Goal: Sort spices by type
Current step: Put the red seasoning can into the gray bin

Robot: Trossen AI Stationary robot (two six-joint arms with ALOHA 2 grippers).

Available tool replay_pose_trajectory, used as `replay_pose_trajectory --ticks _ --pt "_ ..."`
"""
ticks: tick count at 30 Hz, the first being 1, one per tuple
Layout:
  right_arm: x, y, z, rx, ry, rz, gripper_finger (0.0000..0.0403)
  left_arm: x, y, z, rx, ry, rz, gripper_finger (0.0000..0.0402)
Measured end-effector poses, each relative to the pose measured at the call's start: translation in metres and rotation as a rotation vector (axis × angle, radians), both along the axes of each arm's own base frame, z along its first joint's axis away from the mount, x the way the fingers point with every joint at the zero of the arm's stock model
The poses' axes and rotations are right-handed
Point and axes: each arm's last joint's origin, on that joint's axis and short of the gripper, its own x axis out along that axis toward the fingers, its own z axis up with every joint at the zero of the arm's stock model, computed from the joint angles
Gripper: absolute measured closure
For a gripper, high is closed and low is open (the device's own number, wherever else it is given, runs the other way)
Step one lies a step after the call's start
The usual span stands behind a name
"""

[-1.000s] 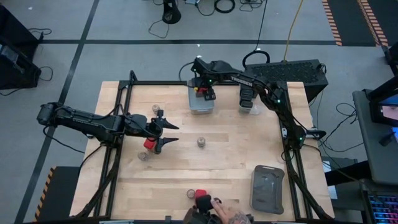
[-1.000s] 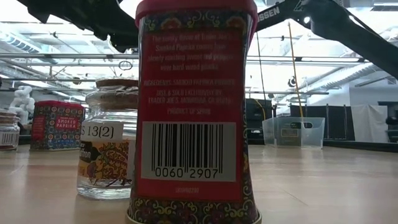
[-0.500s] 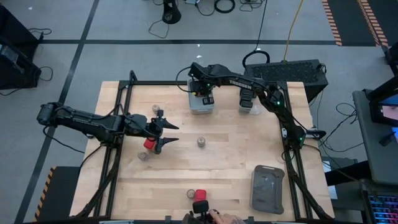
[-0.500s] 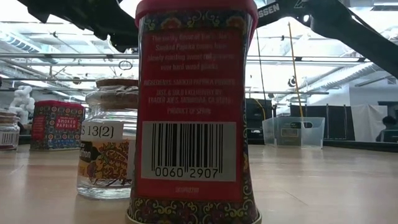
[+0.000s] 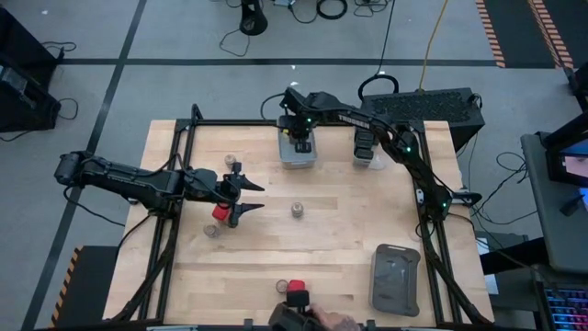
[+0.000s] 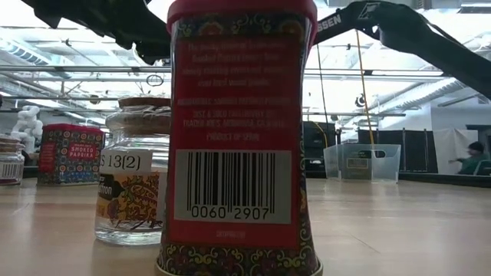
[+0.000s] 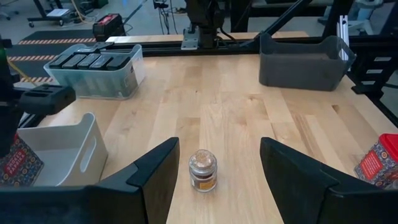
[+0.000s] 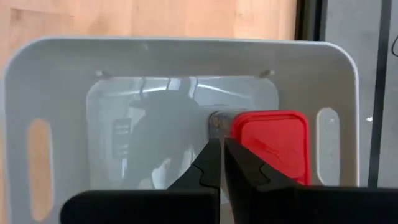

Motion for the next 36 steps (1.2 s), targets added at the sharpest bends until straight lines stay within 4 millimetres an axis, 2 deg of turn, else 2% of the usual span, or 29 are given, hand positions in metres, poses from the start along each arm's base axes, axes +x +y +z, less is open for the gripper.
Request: replay_pose_trajectory --ticks 12,21,31,36 --pt "-0.005 -0.018 -0.005 -0.009 -0.022 -0.061 0.0403 0.0 0.0 0.0 0.001 0.003 0.004 0.0171" --pt "-0.015 -0.024 -0.009 -0.069 0.086 -0.093 0.0403 0.0 0.0 0.0 0.001 0.002 0.003 0.0171" --pt "-0.015 -0.022 -0.009 -0.073 0.104 -0.067 0.0403 0.0 0.0 0.0 0.001 0.002 0.003 0.0171" --pt "-0.014 -0.014 -0.005 -0.066 0.114 -0.048 0.0403 0.0 0.0 0.0 0.001 0.002 0.003 0.0171"
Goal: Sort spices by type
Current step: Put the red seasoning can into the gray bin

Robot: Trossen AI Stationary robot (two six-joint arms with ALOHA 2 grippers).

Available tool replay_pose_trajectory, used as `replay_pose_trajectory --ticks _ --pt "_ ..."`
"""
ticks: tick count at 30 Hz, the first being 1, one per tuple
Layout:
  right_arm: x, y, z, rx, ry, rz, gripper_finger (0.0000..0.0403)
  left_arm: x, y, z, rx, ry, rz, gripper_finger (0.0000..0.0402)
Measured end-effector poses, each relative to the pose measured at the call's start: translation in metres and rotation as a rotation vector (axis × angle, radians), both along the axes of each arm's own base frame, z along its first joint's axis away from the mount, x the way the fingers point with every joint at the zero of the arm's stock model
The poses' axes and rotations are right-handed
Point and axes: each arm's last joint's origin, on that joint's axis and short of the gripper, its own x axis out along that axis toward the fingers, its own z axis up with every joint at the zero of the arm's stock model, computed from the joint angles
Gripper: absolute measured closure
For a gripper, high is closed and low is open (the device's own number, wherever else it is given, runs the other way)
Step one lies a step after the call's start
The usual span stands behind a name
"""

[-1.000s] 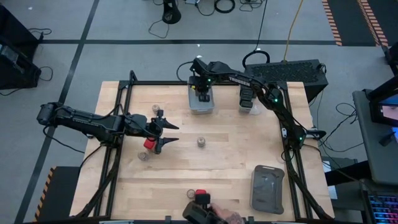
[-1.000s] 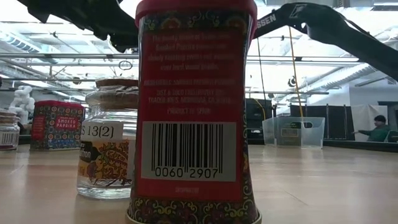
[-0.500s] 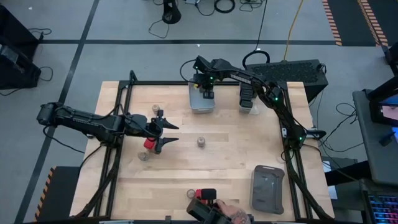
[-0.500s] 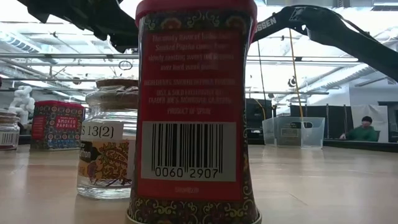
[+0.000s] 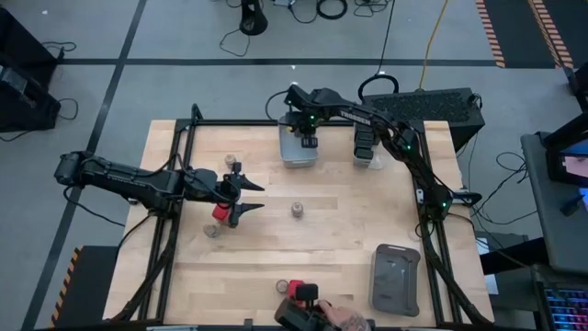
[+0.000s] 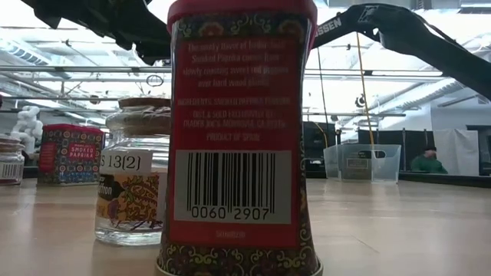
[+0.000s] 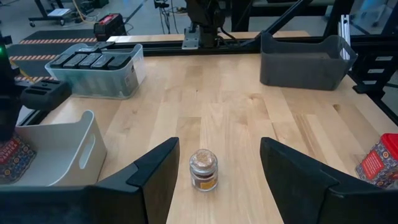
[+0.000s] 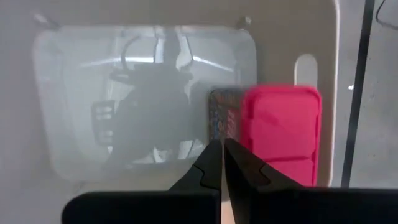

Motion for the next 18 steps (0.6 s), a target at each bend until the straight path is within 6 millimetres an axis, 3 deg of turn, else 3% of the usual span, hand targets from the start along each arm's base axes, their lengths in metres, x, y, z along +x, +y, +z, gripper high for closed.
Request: replay_pose_trajectory --ticks 7,18 --pt "-0.001 0.01 0.012 0.01 0.001 0.007 0.0403 0.0 0.0 0.0 -0.001 -0.003 0.0 0.0171" --pt "-0.018 -0.004 0.01 0.164 -0.019 -0.114 0.0403 0.0 0.0 0.0 -0.001 0.002 0.0 0.0171"
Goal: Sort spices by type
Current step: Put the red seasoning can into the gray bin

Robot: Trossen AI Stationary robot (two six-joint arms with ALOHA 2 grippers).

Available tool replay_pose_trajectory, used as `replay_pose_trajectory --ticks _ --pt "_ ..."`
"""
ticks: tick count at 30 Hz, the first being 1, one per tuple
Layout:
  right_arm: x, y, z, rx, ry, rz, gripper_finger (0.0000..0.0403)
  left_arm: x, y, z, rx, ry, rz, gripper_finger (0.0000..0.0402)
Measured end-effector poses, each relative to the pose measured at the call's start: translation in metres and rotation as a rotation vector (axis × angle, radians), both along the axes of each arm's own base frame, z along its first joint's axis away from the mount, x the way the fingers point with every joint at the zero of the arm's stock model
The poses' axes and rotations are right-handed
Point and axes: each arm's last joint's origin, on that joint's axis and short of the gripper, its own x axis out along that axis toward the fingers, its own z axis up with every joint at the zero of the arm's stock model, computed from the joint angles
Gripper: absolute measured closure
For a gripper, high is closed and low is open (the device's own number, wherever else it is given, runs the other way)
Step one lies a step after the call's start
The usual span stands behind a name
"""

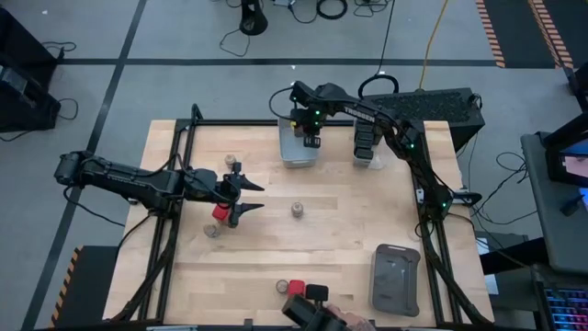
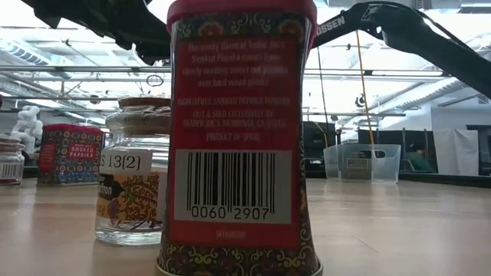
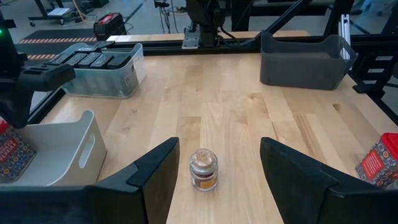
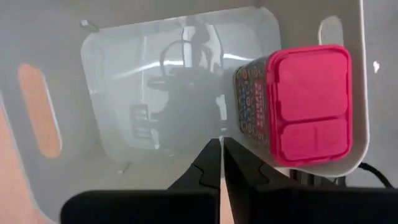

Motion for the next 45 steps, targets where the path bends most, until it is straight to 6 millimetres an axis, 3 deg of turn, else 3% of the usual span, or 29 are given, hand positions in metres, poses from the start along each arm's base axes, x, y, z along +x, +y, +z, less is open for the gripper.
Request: replay_pose_trajectory --ticks 13,37,45 --pt "0.002 -0.001 -0.023 0.07 0.059 -0.005 0.0403 0.0 0.0 0.0 0.0 0.002 0.0 0.0171" --pt "-0.005 -0.016 -0.027 0.071 0.048 -0.193 0.0403 0.0 0.0 0.0 -0.001 0.002 0.0 0.0171" --pt "-0.003 -0.018 -0.044 0.091 0.088 -0.201 0.0403 0.0 0.0 0.0 -0.001 0.002 0.0 0.0171"
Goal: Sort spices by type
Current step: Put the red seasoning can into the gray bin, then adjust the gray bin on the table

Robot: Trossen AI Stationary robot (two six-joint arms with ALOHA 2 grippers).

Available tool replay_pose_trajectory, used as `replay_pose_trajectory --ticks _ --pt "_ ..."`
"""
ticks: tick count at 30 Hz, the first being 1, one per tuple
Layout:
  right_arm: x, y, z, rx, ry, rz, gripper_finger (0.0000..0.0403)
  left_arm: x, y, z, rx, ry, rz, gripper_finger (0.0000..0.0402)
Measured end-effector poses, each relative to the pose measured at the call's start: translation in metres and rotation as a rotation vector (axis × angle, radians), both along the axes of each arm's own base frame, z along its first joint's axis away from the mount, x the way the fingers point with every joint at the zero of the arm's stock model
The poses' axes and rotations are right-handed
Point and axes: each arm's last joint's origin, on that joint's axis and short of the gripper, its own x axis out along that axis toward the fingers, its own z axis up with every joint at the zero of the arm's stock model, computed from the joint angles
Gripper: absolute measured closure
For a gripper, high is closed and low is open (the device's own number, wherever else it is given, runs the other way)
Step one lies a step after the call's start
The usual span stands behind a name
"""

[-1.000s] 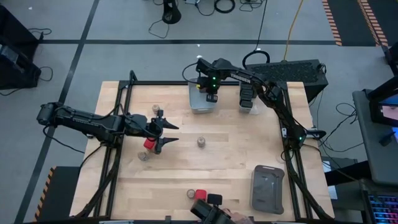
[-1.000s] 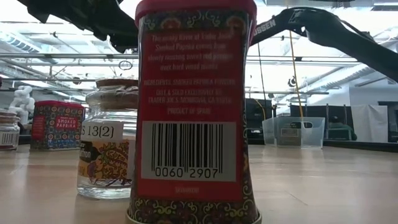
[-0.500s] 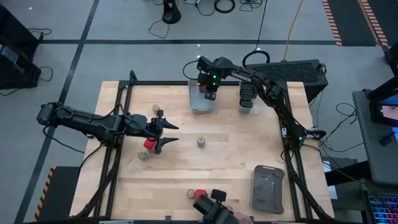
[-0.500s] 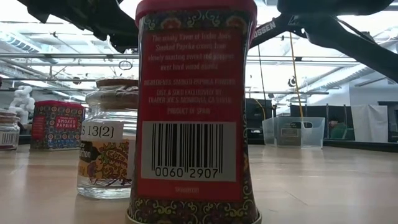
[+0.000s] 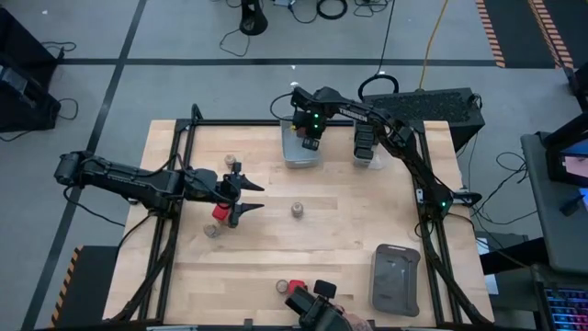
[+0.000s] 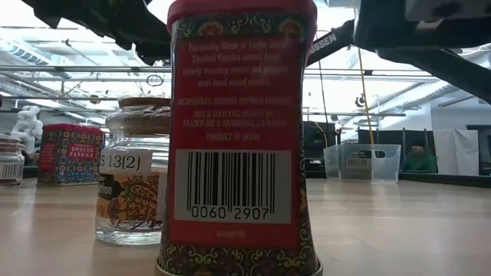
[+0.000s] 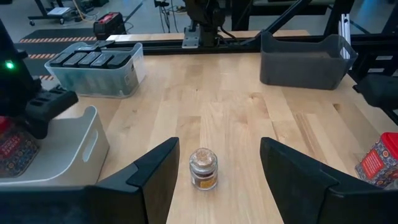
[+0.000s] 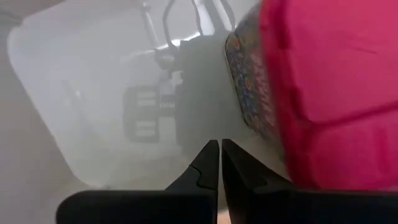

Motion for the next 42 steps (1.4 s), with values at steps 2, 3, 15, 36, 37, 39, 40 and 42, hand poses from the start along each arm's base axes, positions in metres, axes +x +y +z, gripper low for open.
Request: replay_pose_trajectory --ticks 2,3,15,36,37,39,40,42 --pt "0.001 -0.001 0.0 -0.007 -0.006 0.0 0.0403 0.0 0.0 0.0 0.0 0.0 0.0 0.0171" --pt "0.001 -0.001 0.0 -0.01 -0.011 -0.003 0.0403 0.0 0.0 0.0 0.0 0.0 0.0 0.0171" --pt "-0.007 0.0 -0.001 0.0 0.072 -0.247 0.0403 0.0 0.0 0.0 0.001 0.0 0.0 0.0171" --pt "-0.008 0.048 0.042 -0.059 0.195 -0.147 0.0403 0.0 0.0 0.0 -0.003 0.001 0.001 0.0171" --pt "-0.009 0.049 0.045 -0.082 0.206 -0.147 0.0403 0.0 0.0 0.0 -0.002 0.001 0.0 0.0171" --pt "-0.009 0.053 0.052 -0.09 0.198 -0.14 0.0403 0.0 0.0 0.0 -0.003 0.003 0.0 0.0171" --pt "-0.01 0.055 0.056 -0.087 0.189 -0.138 0.0403 0.0 0.0 -0.001 -0.003 0.006 0.0 0.0171" --pt "-0.012 0.057 0.06 -0.082 0.191 -0.15 0.0403 -0.001 0.0 -0.002 -0.016 0.02 0.005 0.0171"
